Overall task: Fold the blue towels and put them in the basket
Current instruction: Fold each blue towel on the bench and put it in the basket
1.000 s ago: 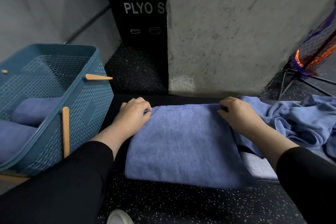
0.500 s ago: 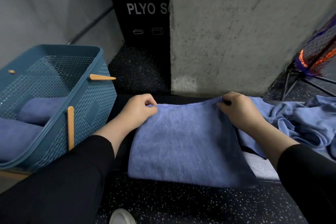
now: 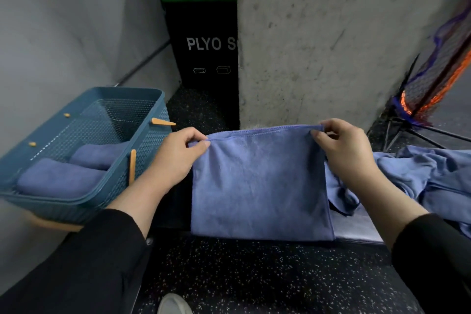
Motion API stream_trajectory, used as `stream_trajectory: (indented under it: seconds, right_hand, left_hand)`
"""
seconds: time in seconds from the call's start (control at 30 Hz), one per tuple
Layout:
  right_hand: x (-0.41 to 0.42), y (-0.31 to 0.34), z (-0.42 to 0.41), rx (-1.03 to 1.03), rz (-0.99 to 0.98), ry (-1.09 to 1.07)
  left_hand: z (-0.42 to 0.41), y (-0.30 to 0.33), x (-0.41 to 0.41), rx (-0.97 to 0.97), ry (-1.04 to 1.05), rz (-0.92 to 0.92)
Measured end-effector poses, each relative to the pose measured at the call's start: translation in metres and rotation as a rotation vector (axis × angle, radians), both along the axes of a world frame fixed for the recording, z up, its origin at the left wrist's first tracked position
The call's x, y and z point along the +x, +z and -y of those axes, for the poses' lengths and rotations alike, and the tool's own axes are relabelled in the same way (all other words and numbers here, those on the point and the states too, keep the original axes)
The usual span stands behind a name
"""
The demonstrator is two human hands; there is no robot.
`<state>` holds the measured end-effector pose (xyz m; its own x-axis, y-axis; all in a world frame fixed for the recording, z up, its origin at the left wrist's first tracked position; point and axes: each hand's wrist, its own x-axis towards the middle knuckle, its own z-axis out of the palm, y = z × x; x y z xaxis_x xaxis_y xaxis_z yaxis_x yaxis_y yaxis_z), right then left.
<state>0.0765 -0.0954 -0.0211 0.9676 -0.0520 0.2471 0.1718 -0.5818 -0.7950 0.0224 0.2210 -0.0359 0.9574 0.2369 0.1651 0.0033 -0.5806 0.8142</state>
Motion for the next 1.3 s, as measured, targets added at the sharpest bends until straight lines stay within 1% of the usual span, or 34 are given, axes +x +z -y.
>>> stream_trajectory:
  seconds: [0.1,0.17,0.27,0.37,0.4,0.47,0.53,0.57,0.63,0.7,0.8,0.9,0.97,1.03,1.1,1.2,1.23,1.3]
  right_hand:
    - [-0.019,0.011,0.011,0.106,0.045,-0.029]
    - [-0.027,0.016,0.015,0.142,0.053,-0.038]
    - [-0.031,0.02,0.016,0.19,0.09,-0.068]
    - [-0.031,0.024,0.018,0.175,0.056,-0.075]
    - [-0.03,0.022,0.02,0.133,0.018,-0.061]
    - [-0.028,0.02,0.02,0.058,-0.059,-0.022]
    - [-0.026,0.023,0.019,0.009,-0.053,-0.014]
    - [-0.025,0.026,0.018,-0.007,-0.012,-0.021]
    - [-0.026,0.036,0.016,0.0,0.101,-0.038]
    - [-0.027,0.044,0.014,0.032,0.157,-0.019]
    - [-0.024,0.042,0.015,0.06,0.11,0.032]
    - [-0.025,0.047,0.017,0.067,0.099,0.02]
    - [-0.023,0.048,0.017,0.07,0.1,0.013]
    - [-0.022,0.048,0.015,0.061,0.111,0.017]
    - [-0.025,0.049,0.012,0.073,0.119,0.02]
    - [-0.032,0.054,0.008,0.125,0.101,0.039]
    - [-0.035,0.055,0.007,0.148,0.093,0.047]
    - [-0.041,0.06,0.005,0.19,0.085,0.057]
  left_hand:
    - [0.003,0.02,-0.023,0.044,0.039,0.1]
    - [0.007,0.028,-0.033,0.068,0.056,0.158]
    - [0.009,0.029,-0.033,0.065,0.025,0.163]
    - [0.009,0.032,-0.027,-0.041,0.007,0.143]
    - [0.007,0.033,-0.025,-0.024,0.009,0.12]
    - [0.004,0.031,-0.024,0.148,0.023,0.055]
    - [0.001,0.029,-0.022,0.226,0.047,0.047]
    - [-0.002,0.03,-0.021,0.202,0.061,0.078]
    - [-0.005,0.038,-0.019,0.147,0.112,0.203]
    - [-0.005,0.048,-0.017,0.175,0.158,0.304]
    - [-0.003,0.05,-0.015,0.246,0.16,0.35]
    - [-0.007,0.048,-0.011,0.236,0.173,0.372]
    - [-0.01,0.047,-0.008,0.2,0.18,0.372]
    - [-0.012,0.045,-0.007,0.112,0.185,0.374]
    - [-0.01,0.047,-0.008,-0.055,0.177,0.391]
    - [-0.007,0.054,-0.013,-0.361,0.105,0.389]
    - [-0.006,0.058,-0.016,-0.432,0.078,0.361]
    - [-0.006,0.062,-0.023,-0.505,0.057,0.292]
